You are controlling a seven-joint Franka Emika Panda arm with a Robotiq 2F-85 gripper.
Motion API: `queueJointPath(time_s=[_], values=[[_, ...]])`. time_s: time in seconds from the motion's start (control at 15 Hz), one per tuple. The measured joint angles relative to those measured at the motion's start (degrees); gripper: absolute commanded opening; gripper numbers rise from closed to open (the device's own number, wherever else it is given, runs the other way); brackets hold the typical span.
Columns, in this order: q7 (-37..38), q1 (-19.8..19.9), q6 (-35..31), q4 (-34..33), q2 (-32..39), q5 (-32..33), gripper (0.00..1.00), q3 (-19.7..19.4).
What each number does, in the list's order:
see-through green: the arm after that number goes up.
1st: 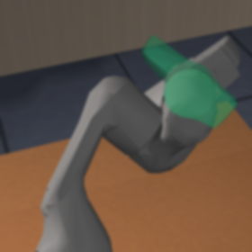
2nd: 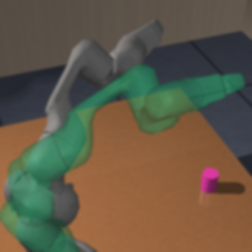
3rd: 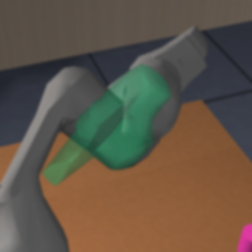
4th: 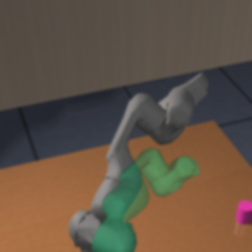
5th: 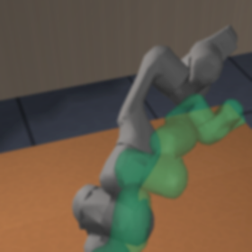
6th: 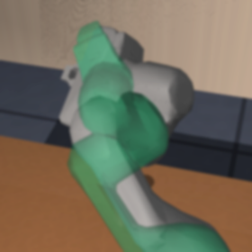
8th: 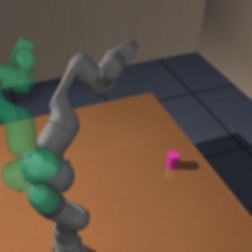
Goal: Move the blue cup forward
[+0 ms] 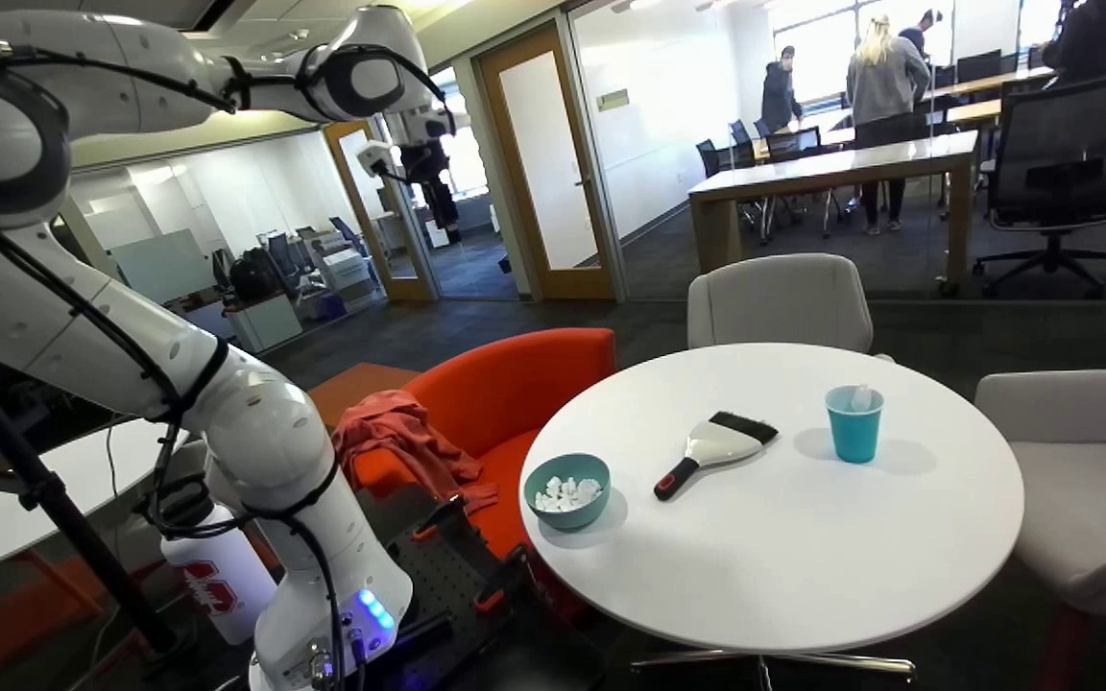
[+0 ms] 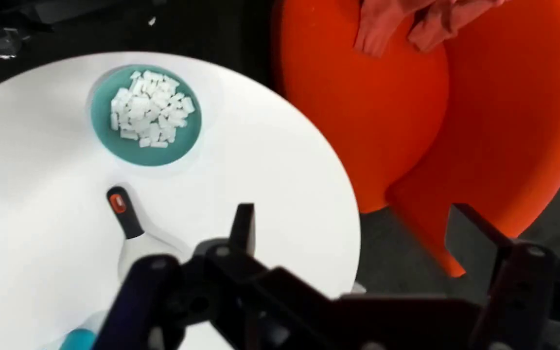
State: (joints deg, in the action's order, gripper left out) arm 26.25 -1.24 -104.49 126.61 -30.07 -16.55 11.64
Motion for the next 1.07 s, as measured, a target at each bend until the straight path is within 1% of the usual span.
queueJointPath(time_s=[0.27, 0.47, 0.6, 0.73, 0.93, 1.07], values=[[7.2, 4.5, -6.2, -2.9, 8.5, 7.7, 1.00, -0.1], [12.3, 6.4, -13.0, -5.6, 16.1, 13.2, 1.00, -1.5], [15.0, 6.8, -17.1, -7.7, 20.8, 17.0, 1.00, -3.2], [17.7, 6.8, -19.9, -10.0, 25.2, 20.9, 1.00, -5.3], [20.4, 6.8, -21.4, -13.8, 30.8, 24.4, 1.00, -9.0], [21.3, 6.8, -21.5, -16.5, 34.1, 25.1, 1.00, -12.0]])
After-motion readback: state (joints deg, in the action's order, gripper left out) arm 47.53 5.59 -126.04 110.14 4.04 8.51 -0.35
